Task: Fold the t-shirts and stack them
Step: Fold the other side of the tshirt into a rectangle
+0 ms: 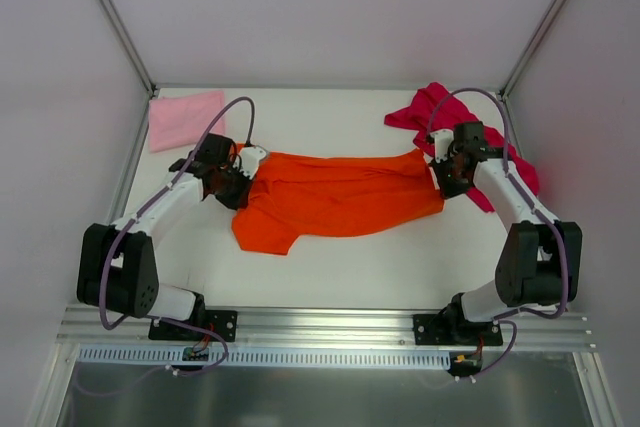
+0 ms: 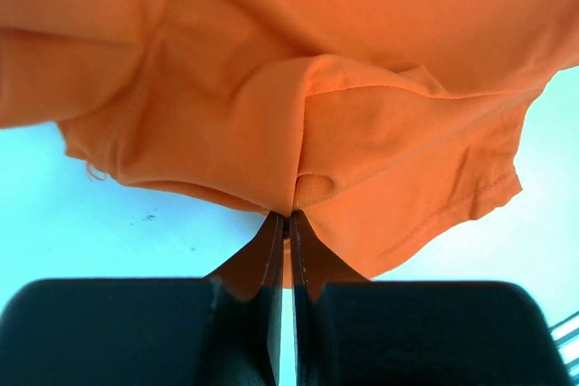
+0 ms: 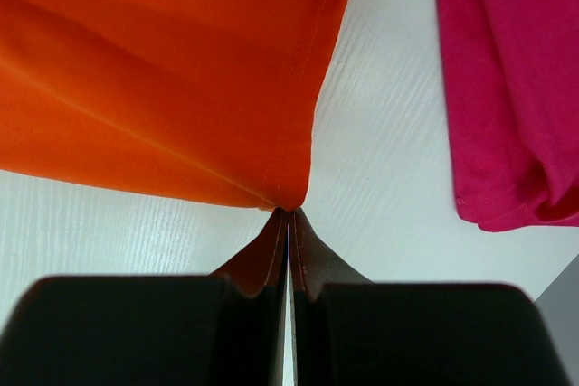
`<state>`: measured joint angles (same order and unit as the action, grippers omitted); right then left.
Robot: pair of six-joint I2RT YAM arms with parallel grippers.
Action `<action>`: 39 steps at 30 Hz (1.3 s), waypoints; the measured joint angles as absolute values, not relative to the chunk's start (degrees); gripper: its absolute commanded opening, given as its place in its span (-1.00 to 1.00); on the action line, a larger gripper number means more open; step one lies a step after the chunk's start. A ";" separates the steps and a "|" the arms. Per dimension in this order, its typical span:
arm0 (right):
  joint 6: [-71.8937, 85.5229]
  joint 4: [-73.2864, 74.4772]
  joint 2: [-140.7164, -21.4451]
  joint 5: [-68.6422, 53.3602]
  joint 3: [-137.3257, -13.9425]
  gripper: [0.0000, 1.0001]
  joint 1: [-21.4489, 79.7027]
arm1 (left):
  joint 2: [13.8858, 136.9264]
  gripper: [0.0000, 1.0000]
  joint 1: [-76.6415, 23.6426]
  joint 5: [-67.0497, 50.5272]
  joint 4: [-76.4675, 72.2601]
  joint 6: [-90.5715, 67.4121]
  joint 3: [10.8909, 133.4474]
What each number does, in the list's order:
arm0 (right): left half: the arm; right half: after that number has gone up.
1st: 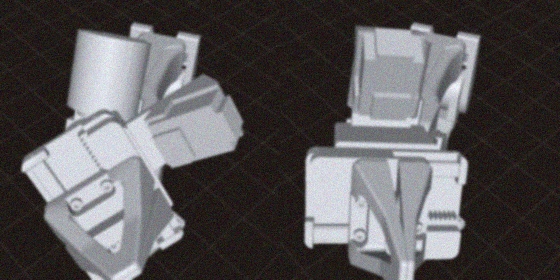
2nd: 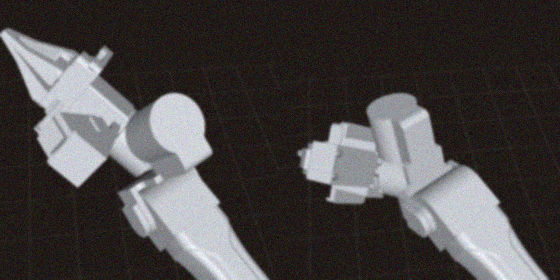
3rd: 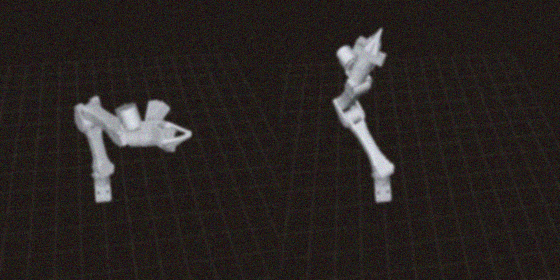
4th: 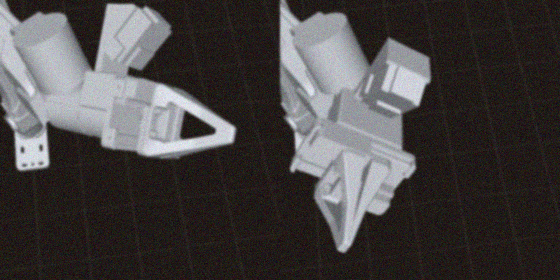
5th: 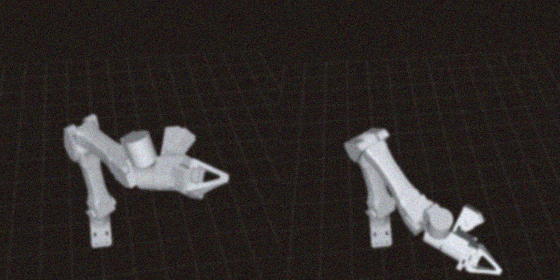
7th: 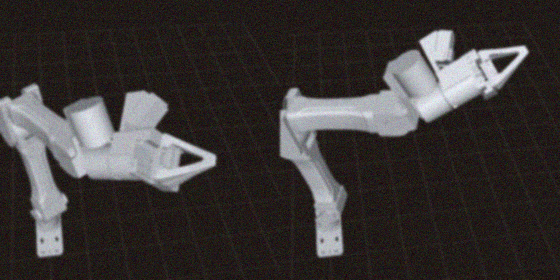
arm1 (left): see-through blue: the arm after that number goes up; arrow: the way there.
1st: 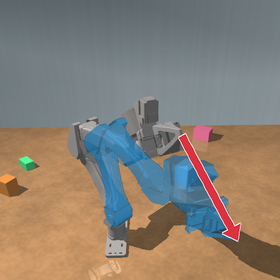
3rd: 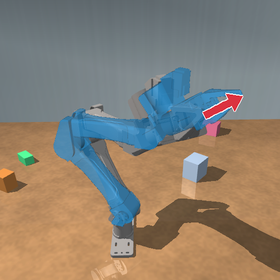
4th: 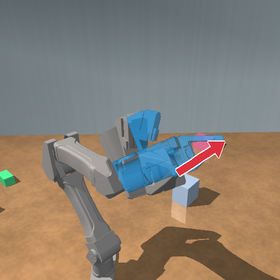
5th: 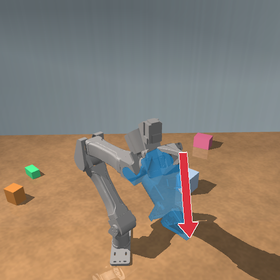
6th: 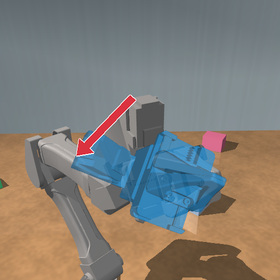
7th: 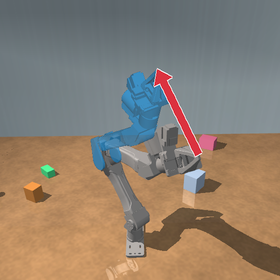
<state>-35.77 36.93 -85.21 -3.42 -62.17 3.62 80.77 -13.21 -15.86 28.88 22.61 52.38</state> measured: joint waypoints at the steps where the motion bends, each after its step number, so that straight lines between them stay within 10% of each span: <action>1: -35.57 36.58 -85.23 -3.31 -62.19 -0.98 3.62 | 80.60 -1.00 -13.21 -15.81 28.88 22.37 52.97; 16: -35.40 38.26 -92.07 0.58 -70.06 -0.98 3.70 | 81.41 -1.00 -13.21 -12.67 27.83 21.37 55.88; 17: -35.40 38.70 -93.95 1.37 -70.67 -0.60 3.70 | 82.61 -1.00 -13.21 -12.21 27.38 21.28 55.88; 21: -35.73 39.53 -99.55 3.29 -71.31 0.44 3.81 | 88.95 -0.54 -13.21 -10.17 25.47 20.75 55.66; 25: -37.36 38.68 -97.43 4.01 -68.55 0.77 4.01 | 89.17 0.91 -13.21 -9.10 24.05 20.82 53.23; 39: -40.71 42.35 -90.30 -0.08 -64.47 0.59 4.01 | 78.04 0.98 -13.21 -9.74 21.91 21.04 47.46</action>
<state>-40.71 42.35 -90.30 -0.08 -64.47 4.01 78.04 -13.21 -9.74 21.91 21.04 47.46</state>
